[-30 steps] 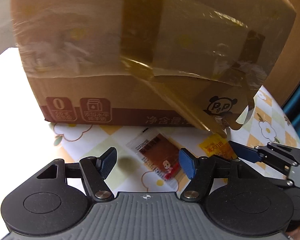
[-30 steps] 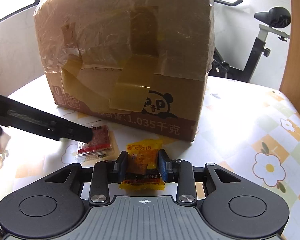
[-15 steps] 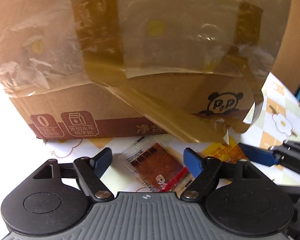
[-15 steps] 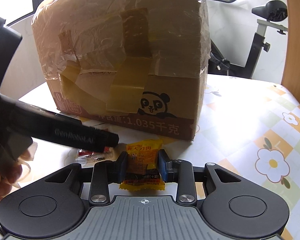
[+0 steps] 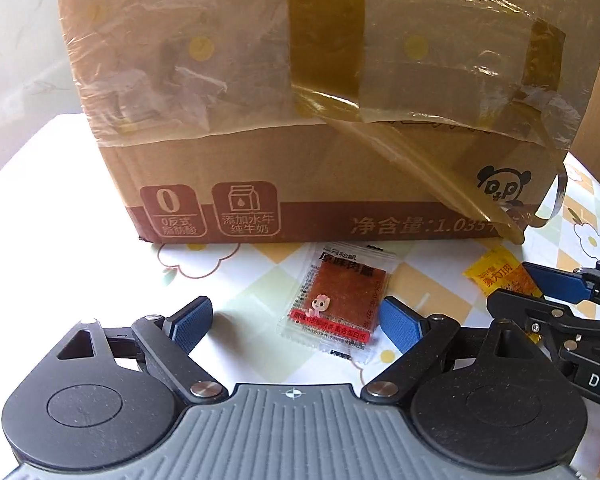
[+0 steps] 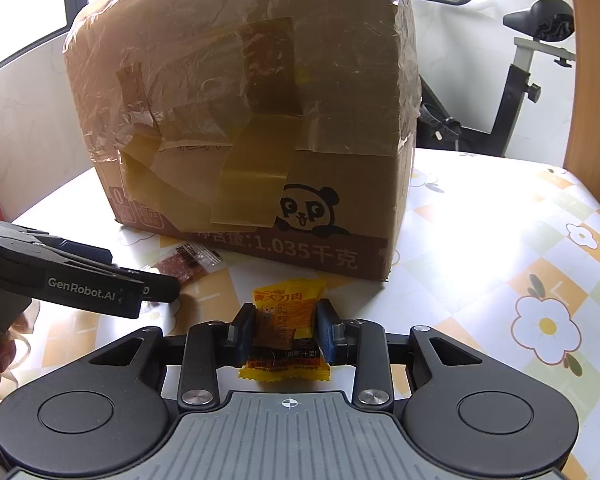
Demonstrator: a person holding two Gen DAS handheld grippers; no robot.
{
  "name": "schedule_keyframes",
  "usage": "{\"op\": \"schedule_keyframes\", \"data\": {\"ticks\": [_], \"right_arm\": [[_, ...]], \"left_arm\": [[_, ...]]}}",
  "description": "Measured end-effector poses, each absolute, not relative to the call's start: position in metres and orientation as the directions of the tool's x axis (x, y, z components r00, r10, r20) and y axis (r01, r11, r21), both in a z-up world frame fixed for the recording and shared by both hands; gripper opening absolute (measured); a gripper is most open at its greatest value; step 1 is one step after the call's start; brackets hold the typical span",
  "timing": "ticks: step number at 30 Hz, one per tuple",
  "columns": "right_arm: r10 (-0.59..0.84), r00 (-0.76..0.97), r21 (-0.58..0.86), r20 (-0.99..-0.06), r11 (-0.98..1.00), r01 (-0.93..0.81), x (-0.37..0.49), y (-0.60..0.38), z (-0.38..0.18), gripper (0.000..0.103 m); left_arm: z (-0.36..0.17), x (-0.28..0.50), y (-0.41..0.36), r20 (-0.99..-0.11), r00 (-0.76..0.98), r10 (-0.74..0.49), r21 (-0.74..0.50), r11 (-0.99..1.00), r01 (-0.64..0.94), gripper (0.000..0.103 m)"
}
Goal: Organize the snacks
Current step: 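Close the left gripper on the jerky packet while the right gripper closes on the yellow candy, then lift both held snacks up and carry them over the box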
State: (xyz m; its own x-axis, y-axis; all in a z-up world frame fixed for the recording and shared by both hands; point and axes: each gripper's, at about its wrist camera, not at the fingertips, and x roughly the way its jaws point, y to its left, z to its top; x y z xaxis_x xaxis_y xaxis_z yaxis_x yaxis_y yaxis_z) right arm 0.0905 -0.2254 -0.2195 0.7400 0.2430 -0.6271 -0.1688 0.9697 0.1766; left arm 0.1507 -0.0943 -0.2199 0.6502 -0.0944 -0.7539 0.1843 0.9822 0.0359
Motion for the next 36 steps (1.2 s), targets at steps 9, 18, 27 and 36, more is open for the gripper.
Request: {"op": "schedule_keyframes", "data": {"ticks": [9,18,27,36], "right_arm": [[0.254,0.738,0.185,-0.625,0.967,-0.177,0.090,-0.226,-0.219,0.030],[0.262,0.737,0.196,-0.623,0.965,-0.177,0.091,-0.228,-0.219,0.031],[0.267,0.736,0.202,-0.622,0.963,-0.178,0.091,-0.229,-0.219,0.030],[0.256,0.731,0.182,-0.633,0.966,-0.181,0.092,-0.227,-0.217,0.030]], "left_arm": [[-0.222,0.164,-0.091,-0.740,0.663,-0.118,0.044,0.974,0.222,0.091],[-0.220,0.157,-0.102,-0.703,0.686,-0.188,0.052,0.948,0.314,0.045],[-0.220,0.142,-0.078,-0.703,0.679,-0.211,-0.030,0.963,0.267,0.041],[-0.199,0.121,-0.040,-0.674,0.698,-0.240,-0.081,0.964,0.254,0.041]]}}
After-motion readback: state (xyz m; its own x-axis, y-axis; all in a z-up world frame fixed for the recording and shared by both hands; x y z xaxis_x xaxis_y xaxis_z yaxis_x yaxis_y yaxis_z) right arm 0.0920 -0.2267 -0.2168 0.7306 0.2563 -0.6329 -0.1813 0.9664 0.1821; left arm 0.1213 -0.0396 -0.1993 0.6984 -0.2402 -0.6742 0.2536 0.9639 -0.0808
